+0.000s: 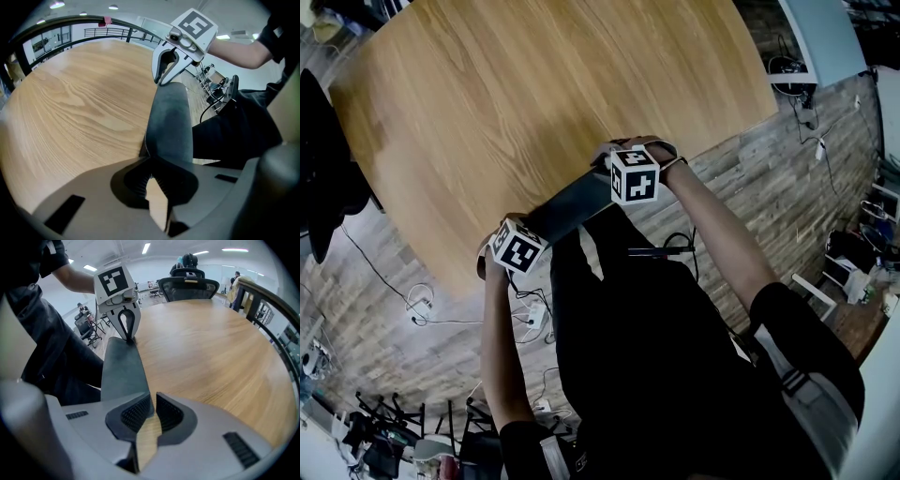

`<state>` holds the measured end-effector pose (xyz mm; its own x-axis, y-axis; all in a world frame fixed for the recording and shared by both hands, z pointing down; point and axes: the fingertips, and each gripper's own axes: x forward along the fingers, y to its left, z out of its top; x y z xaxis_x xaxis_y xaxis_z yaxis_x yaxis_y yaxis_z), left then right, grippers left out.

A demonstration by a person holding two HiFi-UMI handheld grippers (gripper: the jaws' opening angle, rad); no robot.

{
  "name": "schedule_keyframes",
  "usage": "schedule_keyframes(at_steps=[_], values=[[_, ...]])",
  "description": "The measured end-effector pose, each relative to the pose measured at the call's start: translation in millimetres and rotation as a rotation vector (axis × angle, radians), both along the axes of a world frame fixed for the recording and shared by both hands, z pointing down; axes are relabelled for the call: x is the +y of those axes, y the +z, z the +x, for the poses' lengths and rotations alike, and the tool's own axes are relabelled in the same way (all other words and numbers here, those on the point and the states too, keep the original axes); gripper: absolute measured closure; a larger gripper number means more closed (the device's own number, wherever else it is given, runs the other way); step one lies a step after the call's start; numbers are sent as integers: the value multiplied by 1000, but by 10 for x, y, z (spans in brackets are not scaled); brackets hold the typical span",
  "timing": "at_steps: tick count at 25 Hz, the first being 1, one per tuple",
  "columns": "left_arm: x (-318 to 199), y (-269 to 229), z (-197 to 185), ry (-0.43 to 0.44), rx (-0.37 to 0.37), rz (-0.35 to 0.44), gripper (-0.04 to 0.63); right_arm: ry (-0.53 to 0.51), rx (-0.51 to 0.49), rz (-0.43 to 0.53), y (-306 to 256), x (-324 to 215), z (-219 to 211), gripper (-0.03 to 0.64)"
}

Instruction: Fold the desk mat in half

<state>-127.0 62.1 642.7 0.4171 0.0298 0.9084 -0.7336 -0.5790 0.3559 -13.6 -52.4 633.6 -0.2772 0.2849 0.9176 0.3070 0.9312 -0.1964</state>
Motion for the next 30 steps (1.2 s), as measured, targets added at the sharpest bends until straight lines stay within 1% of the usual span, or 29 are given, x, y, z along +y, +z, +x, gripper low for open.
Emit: schedule_keyframes(at_steps=[5, 8, 11, 14, 17, 19, 21, 23, 27, 30], values=[[-5, -15, -2, 28, -18, 0, 563, 83, -64, 80, -95, -130, -42, 575], [-14, -3, -7, 32, -26, 9, 563, 162, -125, 111, -299, -226, -67, 575], [-16, -3, -10, 34, -27, 9, 563, 283, -198, 88, -616, -226, -145, 575], [-22, -11, -12, 31, -28, 11, 563, 399, -231, 20, -862, -36, -187, 575], [-10, -2, -13, 25, -24, 12, 563, 502, -187, -95, -830, 261, -113, 575], [10, -31, -4, 24, -19, 8, 563, 554, -132, -126, -654, 397, -15, 575], [9, -50, -6, 24, -20, 11, 563, 586, -77, -117, -443, 459, 79, 575], [-4, -36, -6, 20, -20, 16, 563, 618, -43, -102, -289, 454, 137, 575], [-49, -47, -32, -9, -37, 54, 561, 653, -29, -81, -142, 430, 140, 577], [-71, -82, -61, -73, -24, 102, 561, 673, -21, -75, -95, 415, 142, 577]])
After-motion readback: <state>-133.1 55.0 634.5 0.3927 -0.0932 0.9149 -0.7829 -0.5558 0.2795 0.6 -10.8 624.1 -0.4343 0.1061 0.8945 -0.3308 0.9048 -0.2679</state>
